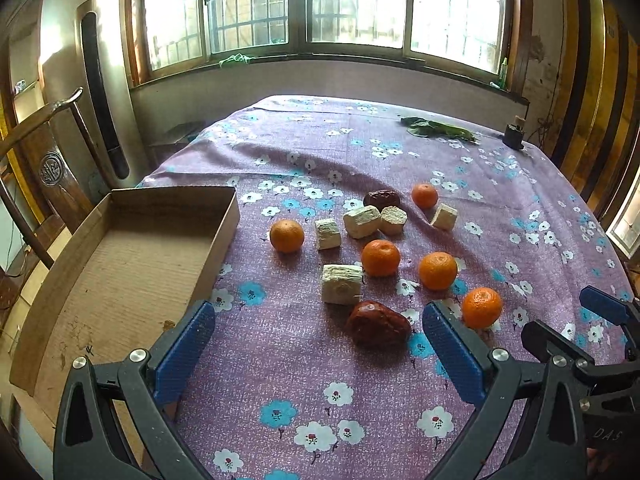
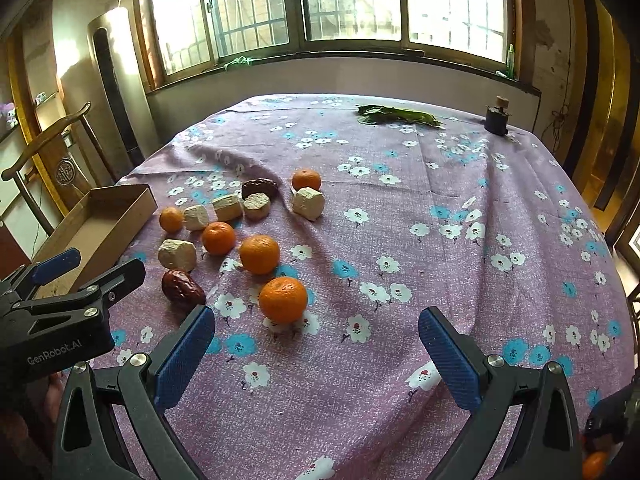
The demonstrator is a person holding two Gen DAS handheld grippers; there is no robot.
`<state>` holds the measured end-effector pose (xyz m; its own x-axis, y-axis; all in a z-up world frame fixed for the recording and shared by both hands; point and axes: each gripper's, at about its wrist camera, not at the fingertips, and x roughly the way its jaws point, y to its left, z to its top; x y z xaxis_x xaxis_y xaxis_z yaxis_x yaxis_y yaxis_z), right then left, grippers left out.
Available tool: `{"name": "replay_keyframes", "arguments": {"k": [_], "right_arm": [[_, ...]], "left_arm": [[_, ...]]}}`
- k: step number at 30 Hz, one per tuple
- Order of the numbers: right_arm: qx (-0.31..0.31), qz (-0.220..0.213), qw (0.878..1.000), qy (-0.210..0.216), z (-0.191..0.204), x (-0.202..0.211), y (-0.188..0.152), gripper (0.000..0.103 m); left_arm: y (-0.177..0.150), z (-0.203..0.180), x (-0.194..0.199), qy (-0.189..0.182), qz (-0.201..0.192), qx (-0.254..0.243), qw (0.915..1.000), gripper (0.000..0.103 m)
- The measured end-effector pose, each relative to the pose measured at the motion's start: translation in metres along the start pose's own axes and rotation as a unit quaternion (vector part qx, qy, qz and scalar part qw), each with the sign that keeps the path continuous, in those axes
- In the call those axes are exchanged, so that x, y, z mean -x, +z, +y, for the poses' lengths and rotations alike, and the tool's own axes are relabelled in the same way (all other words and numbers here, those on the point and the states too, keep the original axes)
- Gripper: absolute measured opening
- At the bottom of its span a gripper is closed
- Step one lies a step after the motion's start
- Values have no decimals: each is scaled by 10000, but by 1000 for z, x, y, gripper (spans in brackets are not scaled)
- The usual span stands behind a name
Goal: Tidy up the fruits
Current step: 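Move both grippers toward the fruits on the table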
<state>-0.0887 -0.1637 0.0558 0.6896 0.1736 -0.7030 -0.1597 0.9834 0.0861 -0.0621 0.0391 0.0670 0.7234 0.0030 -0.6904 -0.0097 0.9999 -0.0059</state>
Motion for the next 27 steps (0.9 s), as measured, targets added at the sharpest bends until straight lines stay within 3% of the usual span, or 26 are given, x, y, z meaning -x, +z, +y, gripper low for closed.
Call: {"name": "replay_keyframes", "arguments": {"k": [27], "right_arm": [[264, 138, 9995, -35, 10, -5, -1, 103]], "left_arm": [[-2, 6, -2, 9, 7, 35, 10000, 103]]}}
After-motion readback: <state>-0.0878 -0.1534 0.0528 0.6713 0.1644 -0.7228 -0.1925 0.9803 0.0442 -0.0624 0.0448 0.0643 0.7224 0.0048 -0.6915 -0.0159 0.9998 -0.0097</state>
